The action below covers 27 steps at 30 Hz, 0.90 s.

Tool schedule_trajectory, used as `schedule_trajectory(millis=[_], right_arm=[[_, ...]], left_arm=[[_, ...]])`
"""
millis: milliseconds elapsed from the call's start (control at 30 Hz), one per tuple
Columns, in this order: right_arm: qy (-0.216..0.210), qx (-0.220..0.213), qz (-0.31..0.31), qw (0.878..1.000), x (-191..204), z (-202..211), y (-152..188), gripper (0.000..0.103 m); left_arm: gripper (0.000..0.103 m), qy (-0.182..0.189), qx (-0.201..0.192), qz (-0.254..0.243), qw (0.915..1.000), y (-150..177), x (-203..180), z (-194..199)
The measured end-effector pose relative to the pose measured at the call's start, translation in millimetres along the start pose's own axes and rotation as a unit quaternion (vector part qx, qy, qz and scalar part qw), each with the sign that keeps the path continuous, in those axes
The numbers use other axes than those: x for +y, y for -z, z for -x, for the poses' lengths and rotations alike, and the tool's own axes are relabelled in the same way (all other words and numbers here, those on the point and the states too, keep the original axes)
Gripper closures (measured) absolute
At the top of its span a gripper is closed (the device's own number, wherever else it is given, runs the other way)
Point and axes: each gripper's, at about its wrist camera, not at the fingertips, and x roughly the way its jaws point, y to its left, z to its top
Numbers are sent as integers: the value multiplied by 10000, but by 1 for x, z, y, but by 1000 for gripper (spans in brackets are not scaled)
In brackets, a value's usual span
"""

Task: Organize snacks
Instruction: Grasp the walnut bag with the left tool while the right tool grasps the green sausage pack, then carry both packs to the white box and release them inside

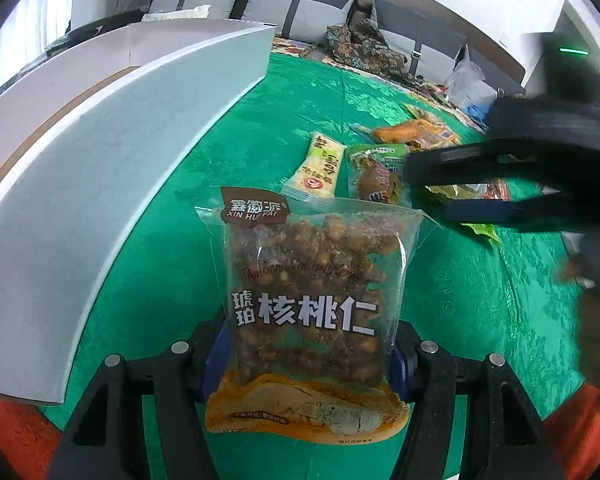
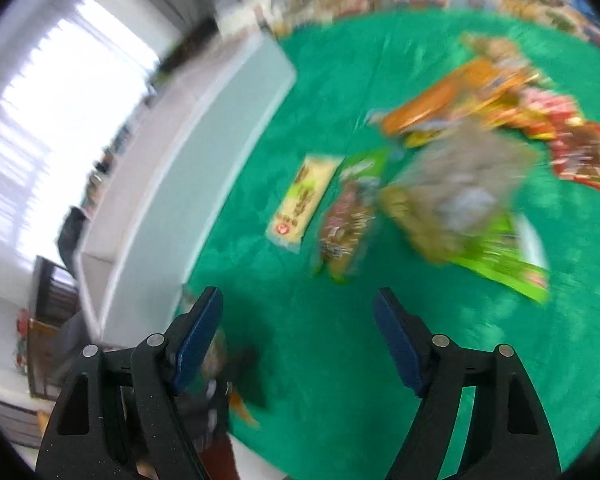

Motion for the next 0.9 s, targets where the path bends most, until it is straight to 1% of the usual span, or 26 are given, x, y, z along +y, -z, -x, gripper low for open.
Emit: schedule_trajectory(millis=[67,133,167,200,233,267,300,333,367,500,600,667,700,733,800,833,867,900], right_arm=[[593,245,-86,9979,2,-38,-17,24],[1092,276,-77,9936,3,-65,-29,24],[1158,276,-63,9929,3,-71,-31,25],[1213,309,-28,9921,4,-78,-32,39],[1444,214,167,9892,8,-79,-31,64],[1320,238,183,9908,9,-78,-31,69],[1138,276,74,9931,7,-76,-30,70],[976,288,-166,9947,1,-70,-25,70],[886,222,-259,9955,-5,-64,-23,70],[224,-100,-593,9979,-9,-20,-11,70],[-249,-381,-738,9962,-2,16,-8,70],[-429,-540,-482,9965,22,37,-16,70],[-524,-596,-320,9963,38,44,-23,70],[-660,-643,-128,9957,57,49,-33,70],[-920,-691,260,9930,101,56,-50,70],[-1049,-710,436,9910,124,54,-58,70],[-1156,-737,623,9886,151,49,-67,69],[-1175,-772,787,9869,172,44,-73,66]], left_arm=[[40,21,3,24,10000,1,4,2],[40,59,18,71,10000,1,8,3],[40,85,25,95,9999,1,10,4],[40,107,29,126,9999,0,12,4],[40,138,31,178,9997,-1,14,5],[40,179,29,227,9996,-2,16,5],[40,223,30,273,9994,-3,17,6],[40,263,26,297,9992,-4,18,7],[40,313,18,309,9990,-4,18,9],[40,542,45,342,9979,-5,12,25],[40,943,-50,558,9940,-23,15,59],[40,989,-208,699,9924,-40,27,83],[40,919,-322,748,9924,-49,36,96],[40,738,-482,808,9928,-64,52,114],[39,423,-697,876,9928,-84,78,135],[37,97,-814,877,9928,-97,95,146],[33,-246,-837,870,9924,-107,109,151],[16,-552,-803,856,9916,-115,121,152]])
